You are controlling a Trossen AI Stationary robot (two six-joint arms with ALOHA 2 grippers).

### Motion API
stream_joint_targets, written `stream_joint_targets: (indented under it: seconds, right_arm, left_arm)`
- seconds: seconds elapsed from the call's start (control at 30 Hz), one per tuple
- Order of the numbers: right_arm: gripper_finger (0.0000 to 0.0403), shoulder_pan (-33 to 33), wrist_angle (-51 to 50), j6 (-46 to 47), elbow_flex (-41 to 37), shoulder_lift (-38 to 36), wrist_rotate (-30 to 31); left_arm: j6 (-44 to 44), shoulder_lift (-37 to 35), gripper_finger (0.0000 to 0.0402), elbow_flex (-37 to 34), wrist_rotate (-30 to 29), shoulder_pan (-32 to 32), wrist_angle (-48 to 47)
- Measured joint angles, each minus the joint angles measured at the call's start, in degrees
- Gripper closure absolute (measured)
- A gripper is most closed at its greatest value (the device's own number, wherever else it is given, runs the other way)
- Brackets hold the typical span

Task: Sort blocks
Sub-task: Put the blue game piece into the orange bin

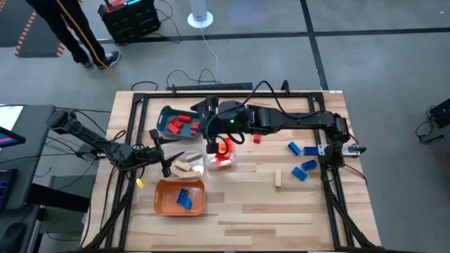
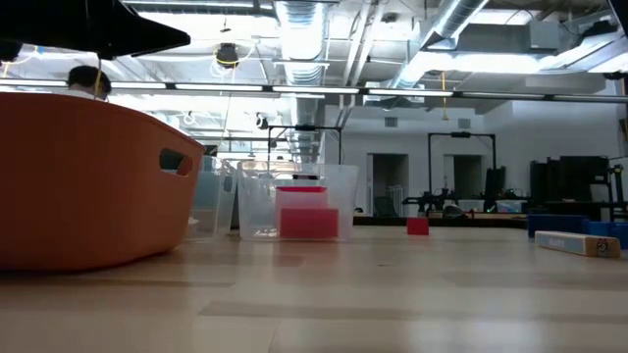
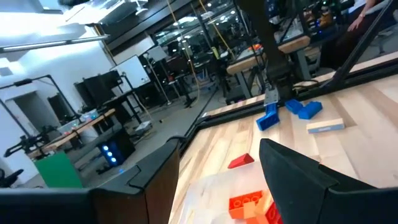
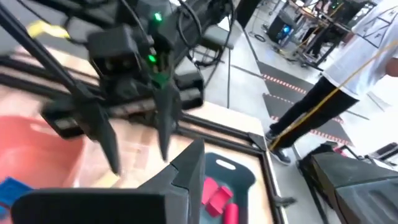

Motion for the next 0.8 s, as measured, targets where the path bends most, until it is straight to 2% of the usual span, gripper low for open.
stream_joint_targets:
  seconds: [0.23,0.37,0.43,0.57,0.67,0.73,0.8]
  right_arm:
    - [0.0284,0.6,-1.2,-5.9,0.0,0.0,0.0]
    - [0.0284,2.2,-5.9,-13.7,0.0,-0.2,0.0]
    - [0.0285,3.5,-8.2,-14.6,0.0,-0.6,0.1]
    - [0.0285,6.4,-12.1,-16.9,0.0,-0.7,5.3]
    - [0.0285,8.0,-15.6,-21.3,0.0,-0.6,10.8]
    - [0.0285,8.5,-15.5,-20.6,0.0,-0.6,14.2]
    - [0.0285,8.7,-14.5,-15.7,0.0,-0.6,14.3]
  left_arm:
    - [-1.0,-1.3,0.0184,0.0,0.0,-0.2,0.1]
    - [-1.1,-3.8,0.0184,0.0,0.0,-0.2,-1.1]
    - [0.6,-5.5,0.0184,0.0,0.0,-0.6,-1.9]
    - [10.0,-7.7,0.0184,0.0,0.0,-1.2,-0.9]
    - [13.7,-8.3,0.0184,0.0,0.0,-1.2,0.3]
    - [14.5,-8.6,0.0184,0.0,0.0,-1.2,0.2]
    - [15.0,-8.5,0.0184,0.0,0.1,-1.1,0.1]
